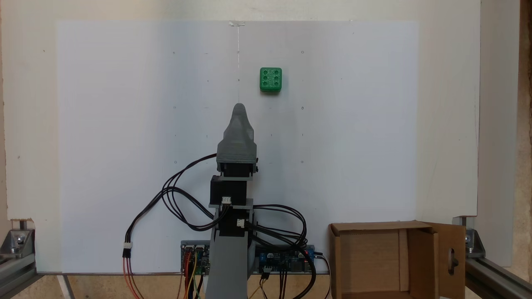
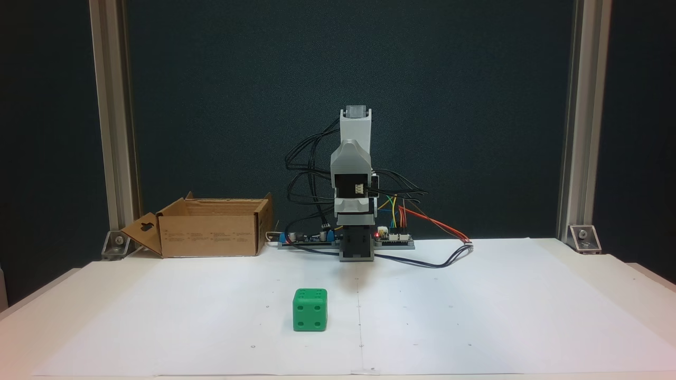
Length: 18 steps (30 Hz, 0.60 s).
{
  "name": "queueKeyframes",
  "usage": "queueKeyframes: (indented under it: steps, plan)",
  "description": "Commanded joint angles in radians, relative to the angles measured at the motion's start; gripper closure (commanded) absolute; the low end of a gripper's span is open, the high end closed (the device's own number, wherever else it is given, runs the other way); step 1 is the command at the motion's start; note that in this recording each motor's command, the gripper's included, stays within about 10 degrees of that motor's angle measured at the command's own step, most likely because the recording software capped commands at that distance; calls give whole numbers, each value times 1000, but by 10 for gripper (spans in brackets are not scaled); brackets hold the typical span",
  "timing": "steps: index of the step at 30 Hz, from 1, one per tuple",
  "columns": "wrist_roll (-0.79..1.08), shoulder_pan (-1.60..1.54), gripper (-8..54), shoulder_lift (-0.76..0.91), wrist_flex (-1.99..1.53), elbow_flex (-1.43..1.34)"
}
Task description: Grasp a green dice and put it in the bin.
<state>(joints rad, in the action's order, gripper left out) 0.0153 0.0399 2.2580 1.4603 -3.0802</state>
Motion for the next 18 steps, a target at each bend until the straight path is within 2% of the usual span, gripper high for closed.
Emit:
queueKeyframes:
  steps: [1,6,18]
  plan:
    - [-14,84,23,103,-175,-32]
    - [-14,86,23,103,-431,-31]
    - [-14,89,23,103,-431,-31]
